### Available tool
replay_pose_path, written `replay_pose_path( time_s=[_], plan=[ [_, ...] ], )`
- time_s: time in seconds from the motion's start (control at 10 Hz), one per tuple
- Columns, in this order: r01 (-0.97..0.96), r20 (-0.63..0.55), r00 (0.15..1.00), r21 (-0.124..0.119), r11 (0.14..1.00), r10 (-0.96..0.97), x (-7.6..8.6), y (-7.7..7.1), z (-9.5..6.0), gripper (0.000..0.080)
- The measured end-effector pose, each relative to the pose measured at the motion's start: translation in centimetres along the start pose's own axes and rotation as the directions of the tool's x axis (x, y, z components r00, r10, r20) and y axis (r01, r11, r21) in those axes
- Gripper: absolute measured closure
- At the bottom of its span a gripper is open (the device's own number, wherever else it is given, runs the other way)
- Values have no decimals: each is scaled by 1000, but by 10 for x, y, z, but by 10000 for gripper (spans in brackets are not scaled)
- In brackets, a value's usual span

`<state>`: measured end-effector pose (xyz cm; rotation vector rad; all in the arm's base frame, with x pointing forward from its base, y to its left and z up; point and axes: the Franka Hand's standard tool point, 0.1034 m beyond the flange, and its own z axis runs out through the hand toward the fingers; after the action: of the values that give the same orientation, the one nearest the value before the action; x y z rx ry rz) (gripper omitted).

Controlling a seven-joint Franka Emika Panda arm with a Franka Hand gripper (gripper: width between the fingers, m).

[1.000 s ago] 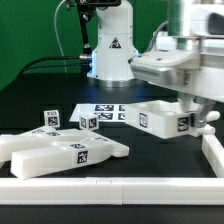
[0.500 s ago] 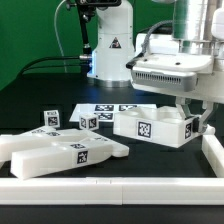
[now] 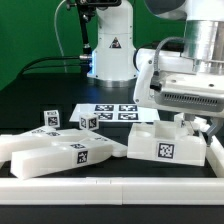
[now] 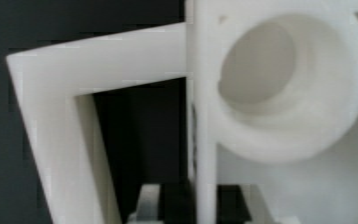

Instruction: Assemble chair

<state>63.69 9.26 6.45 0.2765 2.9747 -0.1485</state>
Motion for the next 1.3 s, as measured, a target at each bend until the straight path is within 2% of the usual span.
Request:
replay_pose_path(
  time_s=[0.2,0.3,0.4,0.5,0.8,0.9,1.0,1.1,1.2,1.3],
  plan=[
    [-41,2,999,7,999,41,3,1,1,770],
    [-112,17,994,57,992,111,24,14,8,770],
    [-101,21,995,106,989,99,46,27,15,770],
    [-89,13,996,119,989,88,53,32,20,770],
    [-93,13,996,120,988,92,50,28,20,770],
    [30,-2,1000,122,992,-30,47,23,20,770],
    [78,-19,997,145,986,-76,46,18,19,770],
    [90,-36,996,180,980,-85,46,20,17,770],
    [118,-44,993,190,975,-111,49,23,18,770],
    [186,-60,982,189,964,-178,51,22,19,770]
  ],
)
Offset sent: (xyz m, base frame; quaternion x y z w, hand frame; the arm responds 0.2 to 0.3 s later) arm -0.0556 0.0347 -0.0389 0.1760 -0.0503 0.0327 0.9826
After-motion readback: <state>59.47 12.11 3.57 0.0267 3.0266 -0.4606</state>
